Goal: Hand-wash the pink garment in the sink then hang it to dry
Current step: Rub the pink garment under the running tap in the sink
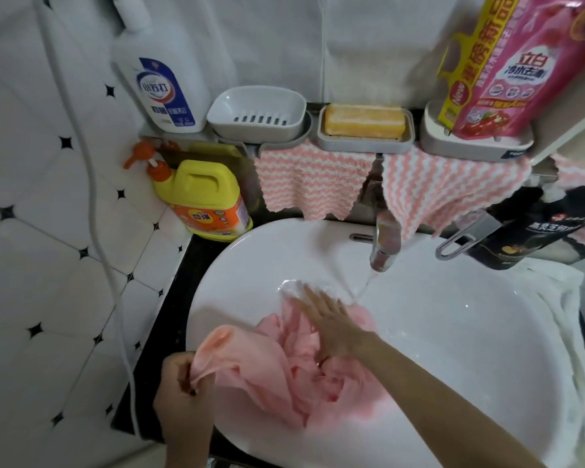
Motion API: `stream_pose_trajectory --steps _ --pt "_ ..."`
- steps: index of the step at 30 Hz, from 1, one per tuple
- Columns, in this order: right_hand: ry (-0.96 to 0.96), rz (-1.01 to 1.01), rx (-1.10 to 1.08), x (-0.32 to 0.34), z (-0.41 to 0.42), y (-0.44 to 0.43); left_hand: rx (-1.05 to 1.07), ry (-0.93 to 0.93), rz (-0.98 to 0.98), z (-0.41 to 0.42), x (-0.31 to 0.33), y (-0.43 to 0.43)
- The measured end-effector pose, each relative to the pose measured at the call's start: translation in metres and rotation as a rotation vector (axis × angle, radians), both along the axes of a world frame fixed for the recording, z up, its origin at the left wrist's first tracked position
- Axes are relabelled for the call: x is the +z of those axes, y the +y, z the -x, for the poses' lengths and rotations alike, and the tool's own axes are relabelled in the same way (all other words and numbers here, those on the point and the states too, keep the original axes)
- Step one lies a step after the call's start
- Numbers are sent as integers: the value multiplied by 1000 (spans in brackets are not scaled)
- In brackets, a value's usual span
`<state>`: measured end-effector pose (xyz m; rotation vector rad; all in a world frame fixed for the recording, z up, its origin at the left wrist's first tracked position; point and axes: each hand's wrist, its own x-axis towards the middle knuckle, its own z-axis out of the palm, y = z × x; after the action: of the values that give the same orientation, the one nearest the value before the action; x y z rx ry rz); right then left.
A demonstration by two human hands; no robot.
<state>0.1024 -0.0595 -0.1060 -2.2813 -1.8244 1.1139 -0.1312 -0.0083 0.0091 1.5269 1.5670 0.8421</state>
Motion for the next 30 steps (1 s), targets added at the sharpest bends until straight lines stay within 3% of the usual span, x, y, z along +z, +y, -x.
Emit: stream_pose_trajectory --steps 3,5,8,10,13,15,16,18,20,22,26,30 --pt "-155 -58 200 -5 22 20 -44 7 -11 4 -2 -1" --pt "-166 -73 214 -3 28 26 -53 1 -19 3 -1 -2" --pt "-145 -25 114 8 19 19 -19 -22 -19 -1 3 -2" --pt "-220 -55 -73 12 3 0 56 -57 -19 0 8 -1" --pt "-323 -462 -445 19 -20 -56 104 -129 -20 6 7 4" --pt "-325 -725 -474 16 -26 -96 61 -104 -10 9 -3 7" --pt "-265 -763 -428 14 -25 -112 37 -86 -3 9 -8 8" --pt "-120 -672 -316 6 -15 -126 -12 -58 12 7 -12 9" --pt "-42 -373 -290 1 1 -120 -61 -27 27 2 -12 10" --pt "-127 -182 -269 -12 20 -108 -106 -17 26 -3 -13 9" --pt "-298 -70 -236 -32 37 -91 -168 -3 29 -12 -16 -1" --pt "-240 -27 -294 -51 19 -78 -262 -11 70 -22 -23 -18"
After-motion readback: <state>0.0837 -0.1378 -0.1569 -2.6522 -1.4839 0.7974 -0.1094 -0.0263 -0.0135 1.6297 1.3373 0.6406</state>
